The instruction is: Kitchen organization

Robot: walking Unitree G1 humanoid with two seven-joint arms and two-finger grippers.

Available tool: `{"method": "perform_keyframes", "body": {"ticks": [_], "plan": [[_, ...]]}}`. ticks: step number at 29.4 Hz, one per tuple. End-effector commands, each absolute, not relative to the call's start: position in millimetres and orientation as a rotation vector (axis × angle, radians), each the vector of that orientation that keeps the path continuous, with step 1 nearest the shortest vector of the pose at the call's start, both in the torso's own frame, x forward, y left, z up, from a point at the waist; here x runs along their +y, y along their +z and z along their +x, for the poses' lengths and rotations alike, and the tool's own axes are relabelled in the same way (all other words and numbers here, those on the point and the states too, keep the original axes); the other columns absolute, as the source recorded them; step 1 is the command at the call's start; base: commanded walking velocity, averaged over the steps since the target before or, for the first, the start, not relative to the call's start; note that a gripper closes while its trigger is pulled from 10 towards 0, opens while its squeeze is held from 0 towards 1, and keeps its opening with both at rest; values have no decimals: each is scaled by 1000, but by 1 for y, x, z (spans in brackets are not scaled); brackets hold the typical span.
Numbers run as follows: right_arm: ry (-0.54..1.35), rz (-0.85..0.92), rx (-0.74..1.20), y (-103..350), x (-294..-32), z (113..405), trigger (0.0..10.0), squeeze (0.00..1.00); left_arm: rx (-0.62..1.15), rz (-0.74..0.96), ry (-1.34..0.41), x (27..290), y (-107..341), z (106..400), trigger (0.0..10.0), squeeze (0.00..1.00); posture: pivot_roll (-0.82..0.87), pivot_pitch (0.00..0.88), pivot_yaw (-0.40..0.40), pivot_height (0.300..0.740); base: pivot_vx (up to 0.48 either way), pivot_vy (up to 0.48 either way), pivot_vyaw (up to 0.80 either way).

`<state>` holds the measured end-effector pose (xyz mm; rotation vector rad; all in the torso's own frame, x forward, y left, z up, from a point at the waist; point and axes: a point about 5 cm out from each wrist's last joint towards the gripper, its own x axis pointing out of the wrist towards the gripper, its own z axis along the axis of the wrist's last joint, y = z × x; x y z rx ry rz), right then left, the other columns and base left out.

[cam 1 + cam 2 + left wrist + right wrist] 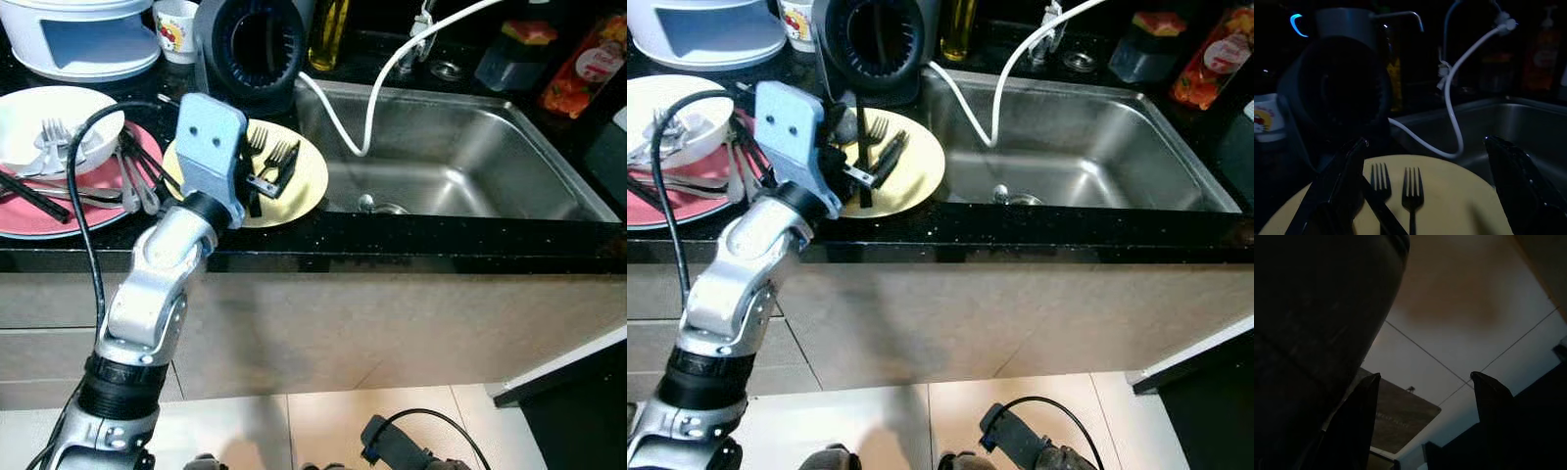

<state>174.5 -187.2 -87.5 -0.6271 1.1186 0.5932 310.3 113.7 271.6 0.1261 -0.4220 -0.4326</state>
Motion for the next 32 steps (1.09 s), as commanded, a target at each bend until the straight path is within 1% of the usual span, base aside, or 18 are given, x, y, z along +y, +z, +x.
{"method": "perform_keyframes", "body": {"ticks": [1, 12, 18, 21, 25, 27, 29, 32], "plan": [[577, -626, 1144, -90, -193, 169, 10000, 0, -426, 108, -427, 112, 272, 312, 10000, 0, 164, 82, -98, 740, 0, -442, 0], [576, -624, 1149, -91, -193, 166, 10000, 0, -447, 90, -303, 130, 277, 317, 10000, 0, 163, 90, -105, 740, 0, -424, 0], [571, -609, 1142, -90, -193, 166, 10000, 0, -442, 76, -213, 146, 277, 319, 10000, 0, 156, 89, -103, 740, 0, 0, 0], [566, -588, 1135, -90, -194, 167, 10000, 0, -420, 90, -166, 159, 273, 321, 10000, 0, 155, 90, -100, 740, 0, 0, 0], [520, -522, 1121, -88, -195, 169, 10000, 0, -403, 103, -116, 170, 269, 320, 10000, 0, 154, 89, -101, 740, 0, 0, 0], [518, -507, 1115, -88, -196, 171, 10000, 0, -376, 87, -57, 180, 263, 321, 10000, 0, 155, 88, -101, 740, 0, 0, 0], [516, -503, 1113, -87, -196, 171, 10000, 0, -371, 82, -41, 182, 262, 321, 10000, 0, 155, 88, -101, 740, 0, 0, 0], [498, -487, 1106, -86, -198, 174, 10000, 0, -328, 0, 25, 191, 255, 324, 10000, 0, 156, 89, -106, 740, 0, 0, 788]]}}
